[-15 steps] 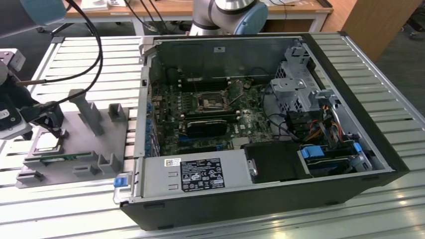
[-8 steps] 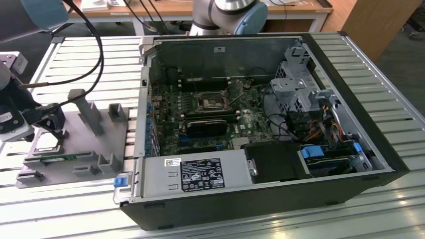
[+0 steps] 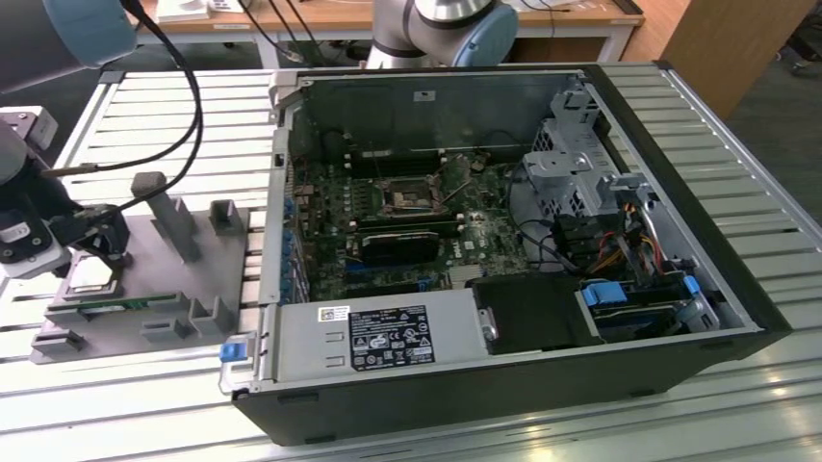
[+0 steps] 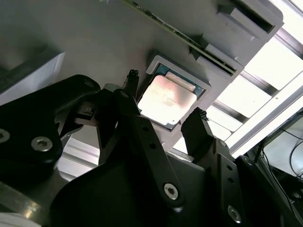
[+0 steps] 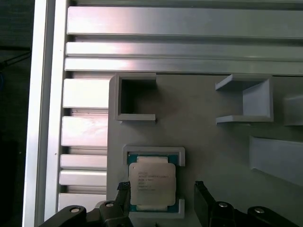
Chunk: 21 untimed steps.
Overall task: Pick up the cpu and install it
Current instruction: 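Pick up the cpu and move it towards the insertion slot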
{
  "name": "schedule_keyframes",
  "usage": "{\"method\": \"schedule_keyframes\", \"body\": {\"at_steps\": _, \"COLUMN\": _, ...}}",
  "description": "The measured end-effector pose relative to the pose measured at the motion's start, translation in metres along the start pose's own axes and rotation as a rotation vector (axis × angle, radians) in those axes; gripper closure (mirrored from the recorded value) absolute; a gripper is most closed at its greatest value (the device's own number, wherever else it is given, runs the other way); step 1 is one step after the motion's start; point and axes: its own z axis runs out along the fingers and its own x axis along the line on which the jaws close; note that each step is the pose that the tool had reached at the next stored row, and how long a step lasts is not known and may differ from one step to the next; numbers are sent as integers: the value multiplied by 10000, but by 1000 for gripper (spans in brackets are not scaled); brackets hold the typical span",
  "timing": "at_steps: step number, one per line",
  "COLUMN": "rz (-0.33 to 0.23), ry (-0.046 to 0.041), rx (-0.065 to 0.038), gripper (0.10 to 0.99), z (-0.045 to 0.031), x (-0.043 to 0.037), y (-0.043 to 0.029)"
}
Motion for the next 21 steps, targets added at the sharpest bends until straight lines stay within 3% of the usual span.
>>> {"method": "schedule_keyframes", "body": {"at_steps": 21, "rz": 1, "ry": 23, "rx": 10, "gripper": 439, "z": 189, "x": 0, "y": -14}}
